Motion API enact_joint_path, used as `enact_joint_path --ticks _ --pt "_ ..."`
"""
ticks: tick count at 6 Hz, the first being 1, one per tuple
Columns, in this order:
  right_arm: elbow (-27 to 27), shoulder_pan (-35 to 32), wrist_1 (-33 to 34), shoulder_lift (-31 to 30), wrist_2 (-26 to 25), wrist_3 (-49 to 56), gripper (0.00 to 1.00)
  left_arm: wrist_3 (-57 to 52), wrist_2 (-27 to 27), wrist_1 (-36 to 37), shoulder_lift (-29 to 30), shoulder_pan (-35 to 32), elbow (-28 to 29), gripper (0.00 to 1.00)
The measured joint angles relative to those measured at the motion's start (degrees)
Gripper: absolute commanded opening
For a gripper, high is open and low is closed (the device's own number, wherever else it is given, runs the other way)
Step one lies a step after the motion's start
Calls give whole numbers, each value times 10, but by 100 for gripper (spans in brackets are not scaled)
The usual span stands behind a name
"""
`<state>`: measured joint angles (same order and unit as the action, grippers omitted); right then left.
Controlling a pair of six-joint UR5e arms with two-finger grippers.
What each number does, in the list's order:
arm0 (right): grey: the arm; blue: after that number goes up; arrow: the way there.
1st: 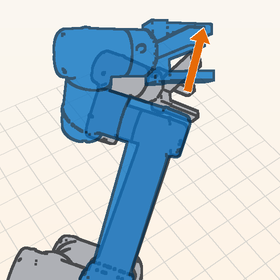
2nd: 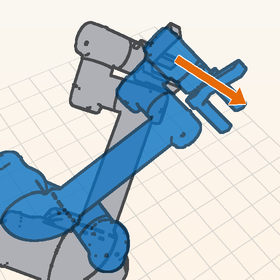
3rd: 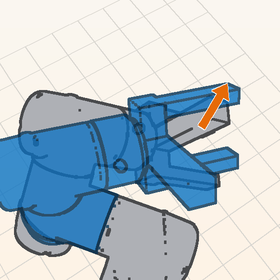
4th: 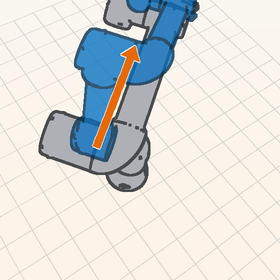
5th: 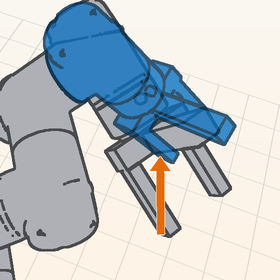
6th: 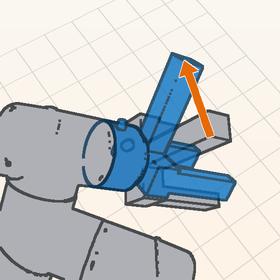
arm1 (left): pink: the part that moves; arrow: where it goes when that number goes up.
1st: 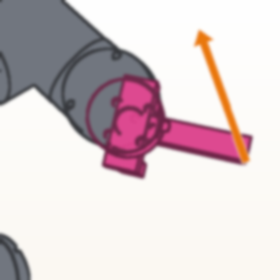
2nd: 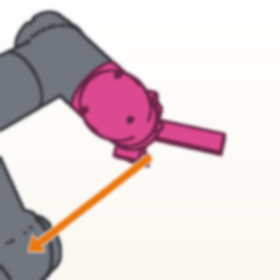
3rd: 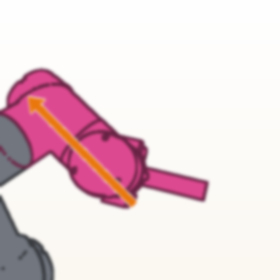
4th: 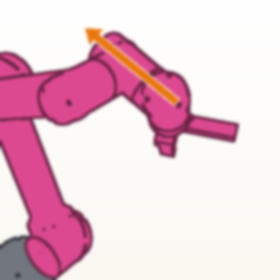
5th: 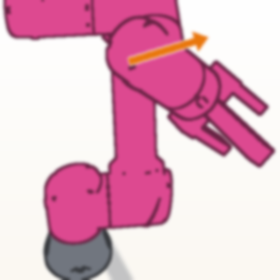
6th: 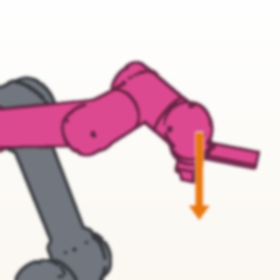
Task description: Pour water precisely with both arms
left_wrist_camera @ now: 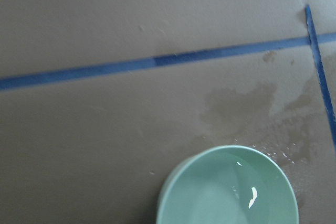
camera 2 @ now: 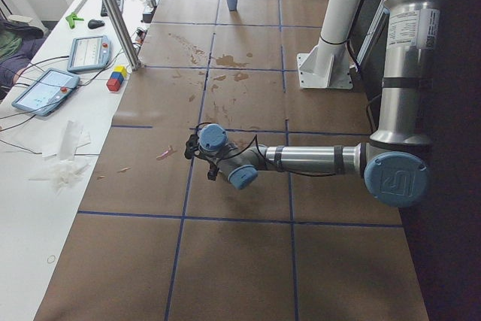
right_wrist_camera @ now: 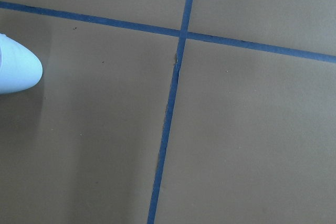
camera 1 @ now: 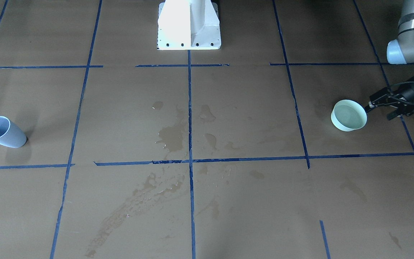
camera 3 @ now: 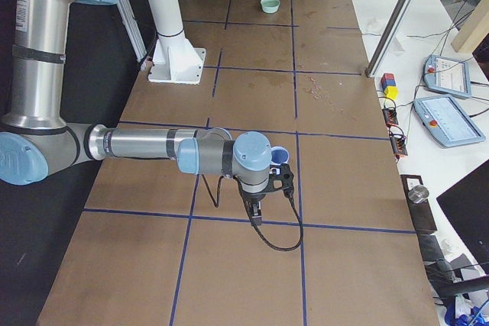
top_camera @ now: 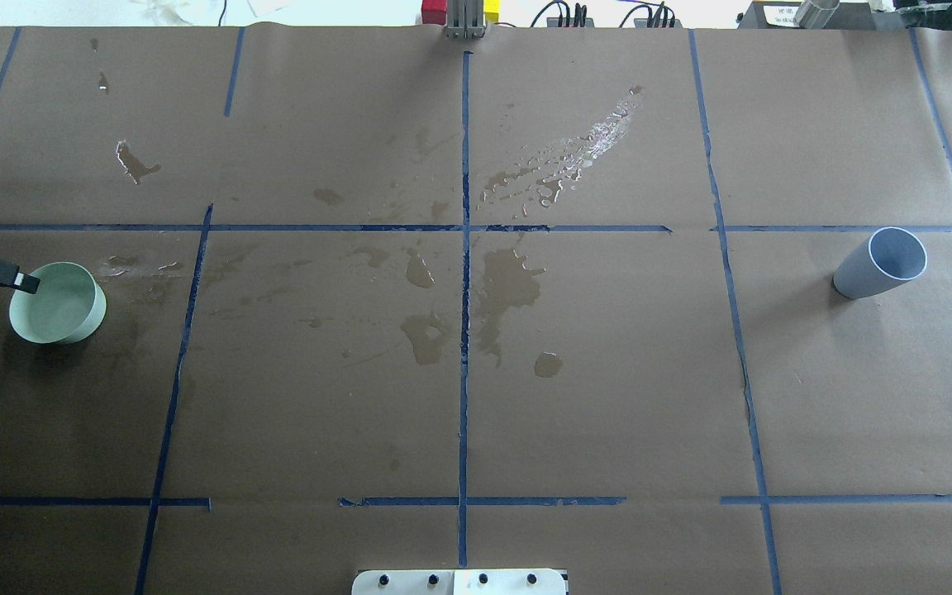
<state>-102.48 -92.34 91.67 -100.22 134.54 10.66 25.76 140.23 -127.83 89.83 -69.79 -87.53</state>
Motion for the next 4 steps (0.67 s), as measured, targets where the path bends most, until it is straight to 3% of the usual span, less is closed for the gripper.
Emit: enact_joint_path --ticks 2,4 --pt "0 0 0 0 -1 2 100 -178 -10 201 1 -70 -65 100" --pt "0 0 0 0 -1 2 100 -348 -30 369 2 -161 -81 100"
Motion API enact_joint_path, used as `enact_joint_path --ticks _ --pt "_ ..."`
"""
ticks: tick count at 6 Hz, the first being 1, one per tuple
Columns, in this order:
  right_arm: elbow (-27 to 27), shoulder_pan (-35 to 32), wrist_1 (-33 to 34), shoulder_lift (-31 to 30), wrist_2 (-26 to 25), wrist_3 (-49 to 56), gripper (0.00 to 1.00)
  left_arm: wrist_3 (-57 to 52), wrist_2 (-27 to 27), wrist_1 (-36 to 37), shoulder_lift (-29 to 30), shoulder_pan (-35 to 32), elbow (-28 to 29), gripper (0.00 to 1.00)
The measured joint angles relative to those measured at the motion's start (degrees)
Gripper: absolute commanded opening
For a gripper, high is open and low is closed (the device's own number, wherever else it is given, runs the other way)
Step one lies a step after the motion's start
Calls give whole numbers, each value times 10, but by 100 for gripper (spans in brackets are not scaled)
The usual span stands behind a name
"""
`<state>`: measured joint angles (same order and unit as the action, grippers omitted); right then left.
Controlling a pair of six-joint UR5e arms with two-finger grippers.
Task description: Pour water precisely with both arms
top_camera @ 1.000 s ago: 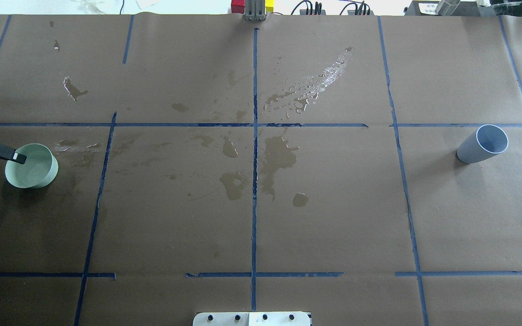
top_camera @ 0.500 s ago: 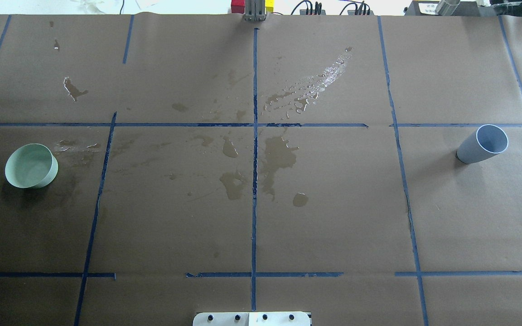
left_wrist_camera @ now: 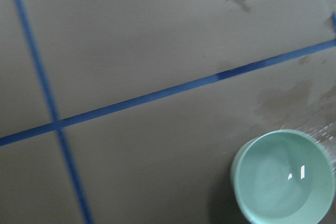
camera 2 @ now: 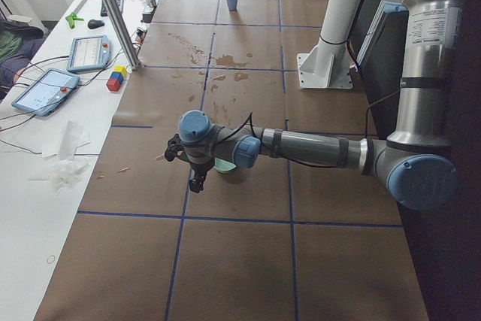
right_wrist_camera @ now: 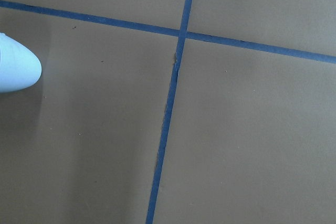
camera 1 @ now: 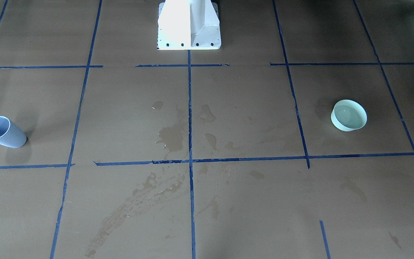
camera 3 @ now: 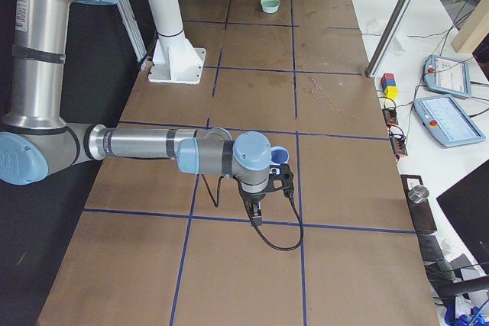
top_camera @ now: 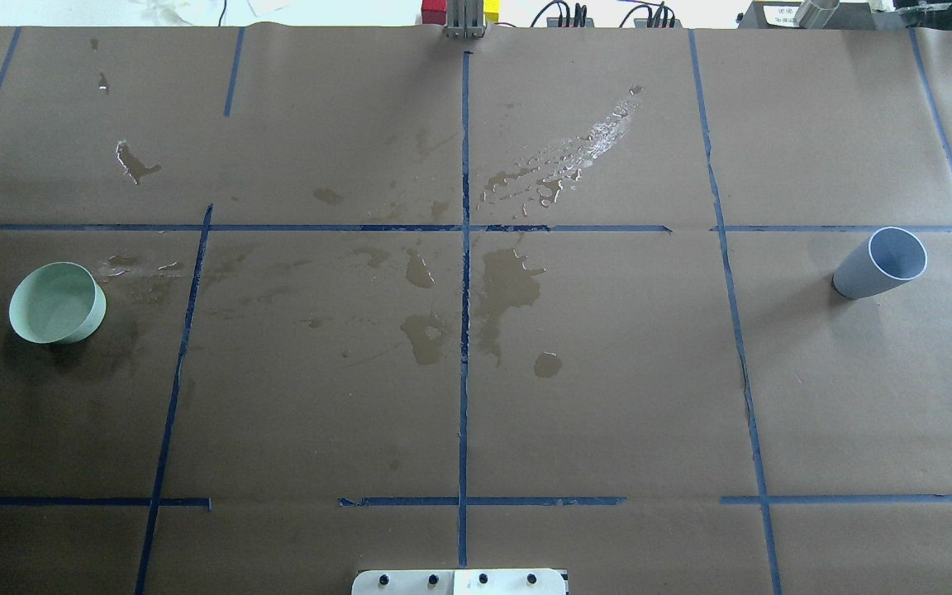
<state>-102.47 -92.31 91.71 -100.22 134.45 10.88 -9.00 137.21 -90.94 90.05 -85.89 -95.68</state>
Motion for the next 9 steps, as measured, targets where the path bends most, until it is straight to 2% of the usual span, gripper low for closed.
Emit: enact_joint_path --ticks 2,3,5,7,9 --pt "2 0 2 -1 5 -1 100 -49 -4 121 1 -77 -24 100" --pt "4 0 2 -2 6 0 100 -52 -5 134 -5 -88 -29 100" --pt "6 0 2 -4 6 3 100 -56 -6 120 -25 -91 -28 100" --pt "8 0 2 -5 6 4 100 -55 -7 63 -53 -90 -18 100" --pt "9 0 2 -6 6 4 100 -55 -10 50 -56 -89 -7 100"
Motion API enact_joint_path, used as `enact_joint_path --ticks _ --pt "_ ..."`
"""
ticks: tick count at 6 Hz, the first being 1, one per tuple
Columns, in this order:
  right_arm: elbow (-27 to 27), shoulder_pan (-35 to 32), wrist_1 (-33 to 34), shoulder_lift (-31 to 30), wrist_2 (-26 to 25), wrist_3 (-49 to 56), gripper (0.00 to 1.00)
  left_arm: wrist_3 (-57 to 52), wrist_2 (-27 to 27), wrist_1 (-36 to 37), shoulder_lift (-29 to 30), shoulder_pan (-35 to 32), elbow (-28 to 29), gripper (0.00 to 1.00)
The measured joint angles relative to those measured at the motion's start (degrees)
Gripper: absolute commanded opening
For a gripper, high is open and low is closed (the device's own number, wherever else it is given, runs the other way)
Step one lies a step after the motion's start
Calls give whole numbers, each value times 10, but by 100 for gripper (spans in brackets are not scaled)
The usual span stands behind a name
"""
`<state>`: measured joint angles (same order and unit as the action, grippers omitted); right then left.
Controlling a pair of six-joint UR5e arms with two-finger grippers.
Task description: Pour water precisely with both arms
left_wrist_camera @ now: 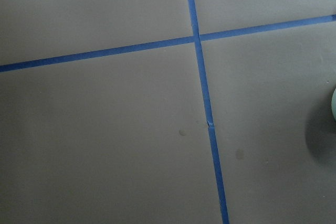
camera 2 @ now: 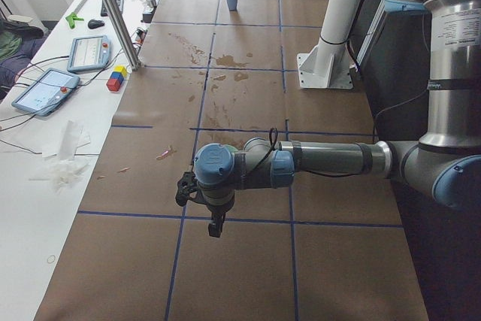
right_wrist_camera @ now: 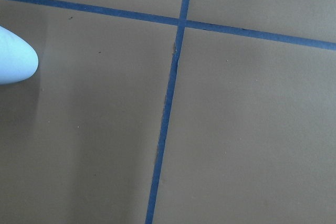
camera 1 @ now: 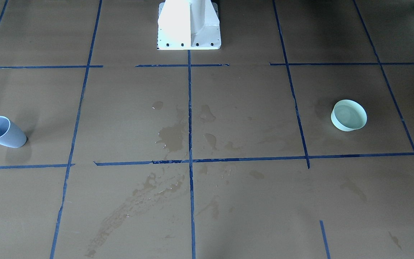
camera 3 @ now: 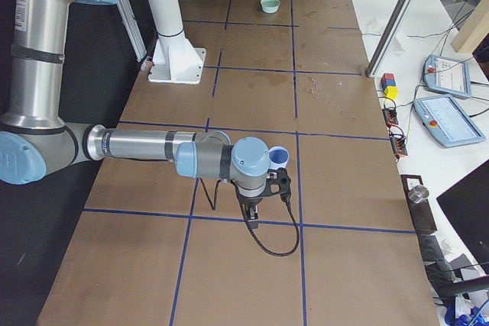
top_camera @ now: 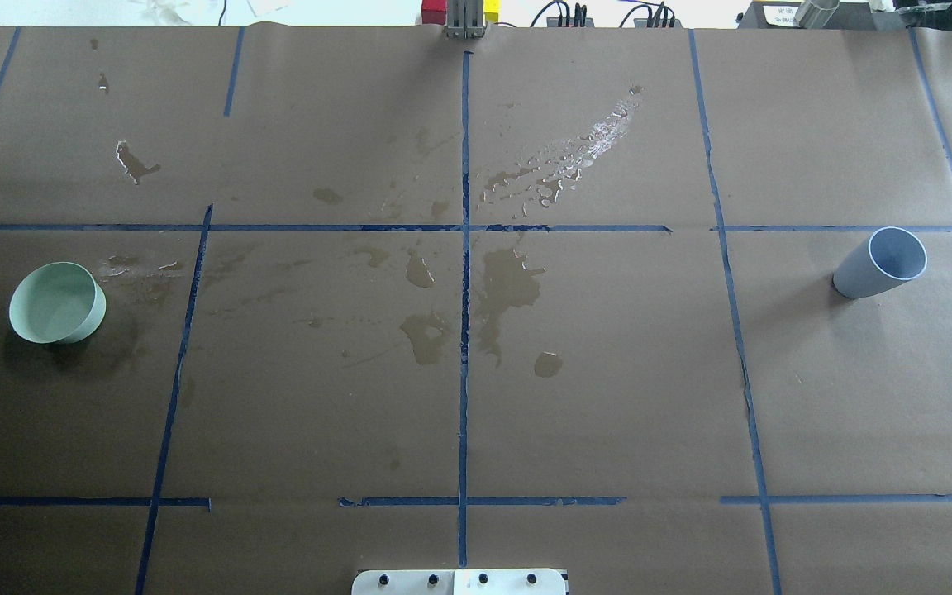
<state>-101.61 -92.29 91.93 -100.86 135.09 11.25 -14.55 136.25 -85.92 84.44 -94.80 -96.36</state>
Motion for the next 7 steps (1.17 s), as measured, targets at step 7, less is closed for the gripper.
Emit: enact_joint_path --ticks 7 --pt "0 0 -1 -8 2 1 100 -1 -1 1 -2 3 3 100"
